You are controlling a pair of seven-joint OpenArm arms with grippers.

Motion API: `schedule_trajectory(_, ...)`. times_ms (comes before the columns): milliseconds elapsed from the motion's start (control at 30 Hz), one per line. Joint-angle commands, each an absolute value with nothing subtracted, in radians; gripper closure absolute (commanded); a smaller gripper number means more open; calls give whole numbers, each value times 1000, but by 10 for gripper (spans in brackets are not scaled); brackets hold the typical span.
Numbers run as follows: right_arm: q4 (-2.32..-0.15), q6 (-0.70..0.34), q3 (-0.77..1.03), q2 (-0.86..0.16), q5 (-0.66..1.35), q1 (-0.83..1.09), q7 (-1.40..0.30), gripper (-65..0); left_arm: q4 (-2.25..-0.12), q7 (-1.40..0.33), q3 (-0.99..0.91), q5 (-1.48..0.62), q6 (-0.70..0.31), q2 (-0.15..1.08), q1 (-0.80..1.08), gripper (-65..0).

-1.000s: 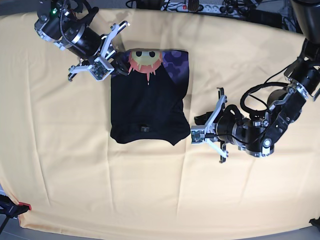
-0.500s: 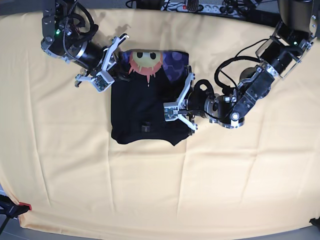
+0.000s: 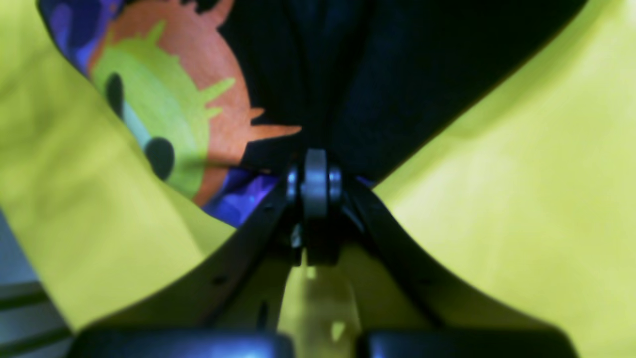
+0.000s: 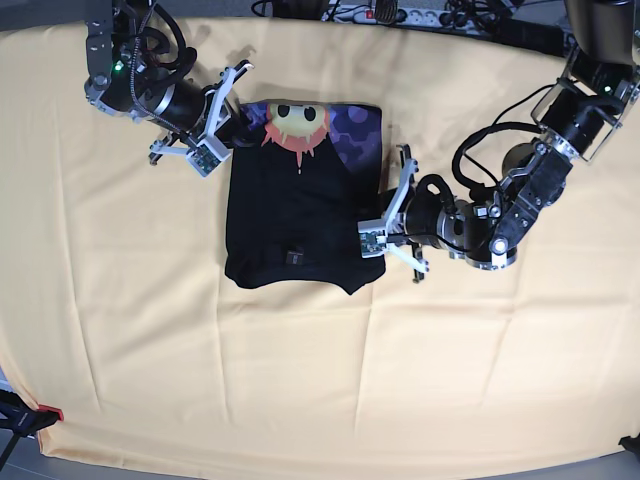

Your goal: Fold the T-shirt properly

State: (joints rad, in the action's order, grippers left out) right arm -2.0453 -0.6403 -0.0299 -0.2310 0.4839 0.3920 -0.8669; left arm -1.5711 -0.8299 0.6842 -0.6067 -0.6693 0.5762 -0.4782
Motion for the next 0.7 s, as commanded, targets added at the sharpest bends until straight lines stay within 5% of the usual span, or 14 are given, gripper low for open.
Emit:
schedule_trajectory(0, -2099, -643, -25, -236, 525, 382, -846, 0, -1628, -838, 636, -696, -661, 601, -508, 0)
schedule_trajectory(267, -2296, -665, 20, -236, 734, 414, -893, 0, -1801, -1084, 370, -1190, -698, 652, -335, 0)
schedule_trajectory(667, -2297, -698, 543, -229, 1376, 522, -1187, 0, -1966, -1180, -150, -1382, -698, 651, 141, 0)
